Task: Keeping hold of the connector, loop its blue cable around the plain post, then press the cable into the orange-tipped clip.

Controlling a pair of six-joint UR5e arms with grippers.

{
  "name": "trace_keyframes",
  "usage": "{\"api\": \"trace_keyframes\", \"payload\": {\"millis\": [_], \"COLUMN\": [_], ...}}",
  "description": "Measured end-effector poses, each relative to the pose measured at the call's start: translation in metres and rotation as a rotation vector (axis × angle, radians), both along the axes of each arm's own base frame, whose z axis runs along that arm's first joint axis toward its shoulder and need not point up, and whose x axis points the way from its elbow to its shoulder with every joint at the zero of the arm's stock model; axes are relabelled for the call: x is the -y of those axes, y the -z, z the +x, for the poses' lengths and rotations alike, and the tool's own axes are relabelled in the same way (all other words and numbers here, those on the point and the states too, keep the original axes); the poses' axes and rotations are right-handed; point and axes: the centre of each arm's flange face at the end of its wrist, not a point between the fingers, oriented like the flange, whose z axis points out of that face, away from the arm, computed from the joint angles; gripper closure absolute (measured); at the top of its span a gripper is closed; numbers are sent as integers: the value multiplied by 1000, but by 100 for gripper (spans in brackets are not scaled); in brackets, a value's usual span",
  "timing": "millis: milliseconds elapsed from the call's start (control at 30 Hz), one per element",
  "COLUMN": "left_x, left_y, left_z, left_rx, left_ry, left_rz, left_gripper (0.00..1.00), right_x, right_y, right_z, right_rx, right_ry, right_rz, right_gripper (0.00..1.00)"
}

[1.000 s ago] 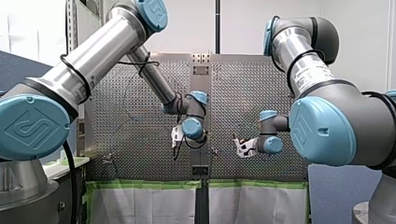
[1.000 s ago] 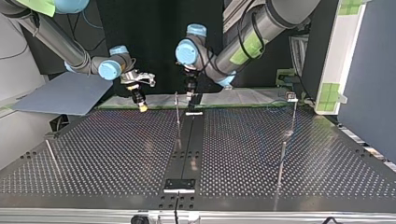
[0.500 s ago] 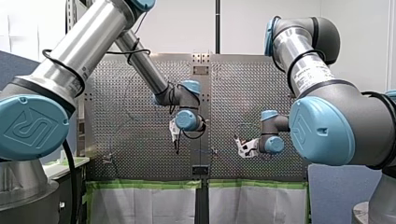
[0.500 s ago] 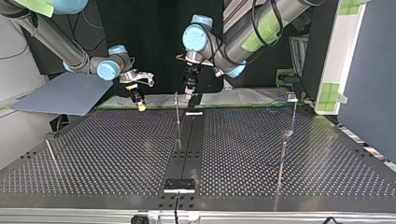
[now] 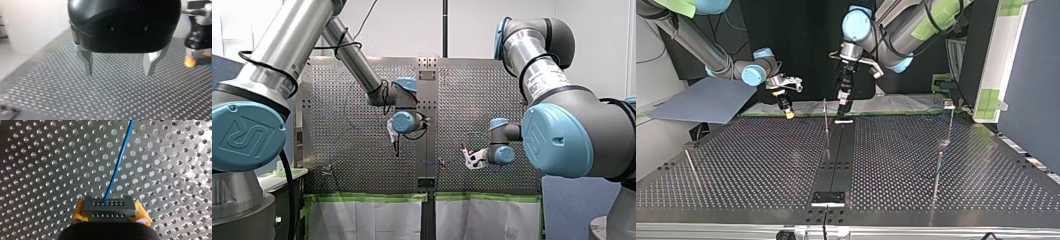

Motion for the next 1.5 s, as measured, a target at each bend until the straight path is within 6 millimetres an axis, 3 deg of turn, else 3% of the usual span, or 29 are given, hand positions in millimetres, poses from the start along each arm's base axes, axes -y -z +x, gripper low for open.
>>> {"api": "trace_keyframes", "payload": {"millis": [400, 1500], "left_x": [-22, -24], "left_y": [-26, -28], "left_z": [-23, -25], "left_rx": [84, 91], "left_ry": [-7, -7], "left_rz": [-63, -67], "left_gripper": [0, 0], "right_x": [-1, -2], "right_y": [0, 0], "right_z": [3, 3], "right_rx": [0, -1], "right_ry": [-5, -6], "right_rz": [-3, -3], "right_gripper": [100, 100]}}
